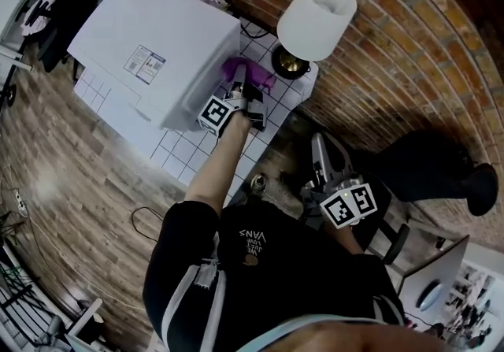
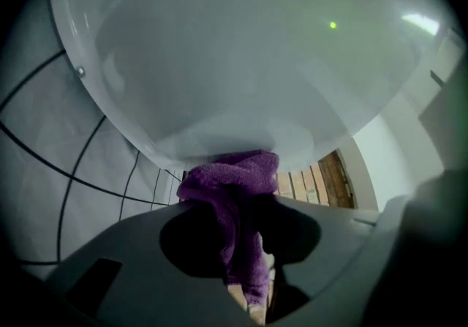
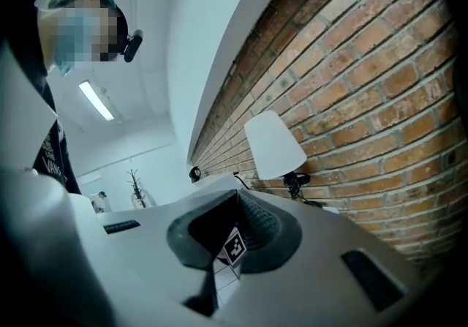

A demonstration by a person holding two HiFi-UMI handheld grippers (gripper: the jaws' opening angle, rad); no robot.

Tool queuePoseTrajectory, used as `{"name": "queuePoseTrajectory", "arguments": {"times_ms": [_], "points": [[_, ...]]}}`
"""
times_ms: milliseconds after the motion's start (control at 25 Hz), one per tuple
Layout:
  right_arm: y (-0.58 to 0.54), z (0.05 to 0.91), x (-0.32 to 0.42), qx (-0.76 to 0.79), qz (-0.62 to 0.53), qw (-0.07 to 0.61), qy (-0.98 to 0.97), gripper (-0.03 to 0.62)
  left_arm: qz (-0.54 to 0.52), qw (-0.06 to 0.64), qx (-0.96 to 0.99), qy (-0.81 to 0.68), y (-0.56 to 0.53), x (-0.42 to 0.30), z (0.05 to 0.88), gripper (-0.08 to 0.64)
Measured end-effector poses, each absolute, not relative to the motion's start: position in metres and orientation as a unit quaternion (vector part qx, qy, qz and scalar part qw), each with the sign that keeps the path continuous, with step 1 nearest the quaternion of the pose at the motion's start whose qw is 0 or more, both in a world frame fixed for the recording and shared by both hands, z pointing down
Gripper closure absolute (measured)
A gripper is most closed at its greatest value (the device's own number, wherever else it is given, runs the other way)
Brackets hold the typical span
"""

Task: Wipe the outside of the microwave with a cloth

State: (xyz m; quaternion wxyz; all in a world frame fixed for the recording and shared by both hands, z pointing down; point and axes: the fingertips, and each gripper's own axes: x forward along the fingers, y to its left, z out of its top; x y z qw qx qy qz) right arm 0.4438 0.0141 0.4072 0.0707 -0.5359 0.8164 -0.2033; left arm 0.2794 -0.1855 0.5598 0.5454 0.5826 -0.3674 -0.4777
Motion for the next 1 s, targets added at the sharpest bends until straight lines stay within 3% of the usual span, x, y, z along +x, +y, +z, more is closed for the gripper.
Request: {"name": "queuePoseTrajectory", "arguments": {"times_ms": [320,600,1000], "points": [[0.015,0.413,0.465,-0.57,-0.211,0.069,0.791,0.592,-0.453,0.55,0.603,-0.36,-0.222,0.302,0.564,0.43],[0.006,0.413,0.441,-0.544,-0.214,0.073,0.808,0.592,-0.43,0.558,0.629,-0.328,-0.177,0.305,0.56,0.43],[-0.008,0.41,0.367,-0.464,-0.22,0.07,0.855,0.592,-0.458,0.571,0.577,-0.363,-0.062,0.219,0.58,0.43]]}}
